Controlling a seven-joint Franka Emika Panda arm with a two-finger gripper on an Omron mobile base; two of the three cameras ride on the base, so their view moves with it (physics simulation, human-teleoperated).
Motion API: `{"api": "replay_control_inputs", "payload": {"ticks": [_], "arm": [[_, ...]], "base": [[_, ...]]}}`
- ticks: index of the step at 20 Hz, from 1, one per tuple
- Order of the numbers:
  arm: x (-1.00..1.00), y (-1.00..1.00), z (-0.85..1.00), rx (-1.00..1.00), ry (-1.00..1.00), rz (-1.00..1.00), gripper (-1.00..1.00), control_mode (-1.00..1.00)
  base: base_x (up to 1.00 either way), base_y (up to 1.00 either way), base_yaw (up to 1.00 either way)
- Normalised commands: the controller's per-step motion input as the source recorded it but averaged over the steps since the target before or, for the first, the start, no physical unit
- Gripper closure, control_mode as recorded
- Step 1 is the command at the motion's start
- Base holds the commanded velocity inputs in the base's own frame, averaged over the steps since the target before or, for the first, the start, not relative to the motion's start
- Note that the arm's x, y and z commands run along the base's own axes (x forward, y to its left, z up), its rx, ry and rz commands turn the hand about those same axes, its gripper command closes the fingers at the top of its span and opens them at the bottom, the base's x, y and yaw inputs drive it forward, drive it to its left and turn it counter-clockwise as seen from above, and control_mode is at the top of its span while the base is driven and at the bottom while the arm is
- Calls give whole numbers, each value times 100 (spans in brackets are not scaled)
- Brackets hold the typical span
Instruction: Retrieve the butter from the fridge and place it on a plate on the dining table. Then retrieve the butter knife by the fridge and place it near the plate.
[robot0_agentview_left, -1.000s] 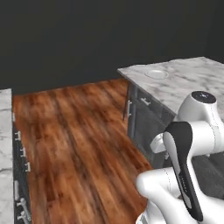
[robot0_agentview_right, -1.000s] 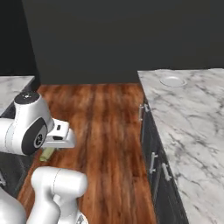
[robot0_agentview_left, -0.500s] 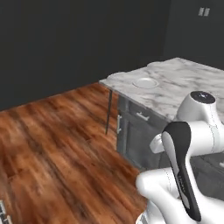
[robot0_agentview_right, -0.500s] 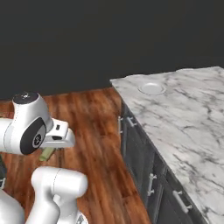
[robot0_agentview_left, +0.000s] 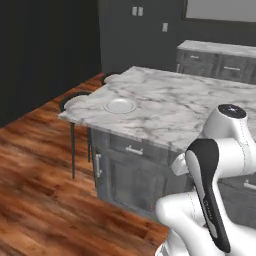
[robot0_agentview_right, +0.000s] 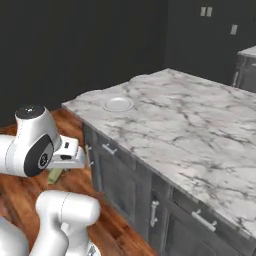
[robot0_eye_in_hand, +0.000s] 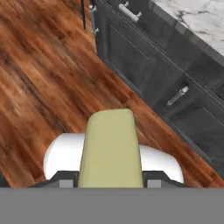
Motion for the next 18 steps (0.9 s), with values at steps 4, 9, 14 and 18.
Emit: {"api": "replay_control_inputs", "payload": {"ticks": [4, 9, 14, 18], "arm": [[0, 0, 0, 0, 0, 0, 100, 100], [0, 0, 0, 0, 0, 0, 100, 100], [0, 0, 0, 0, 0, 0, 100, 100], [0, 0, 0, 0, 0, 0, 100, 100]], "base": [[61, 58, -70], [69, 74, -64], [36, 100, -44], [49, 100, -39]]}}
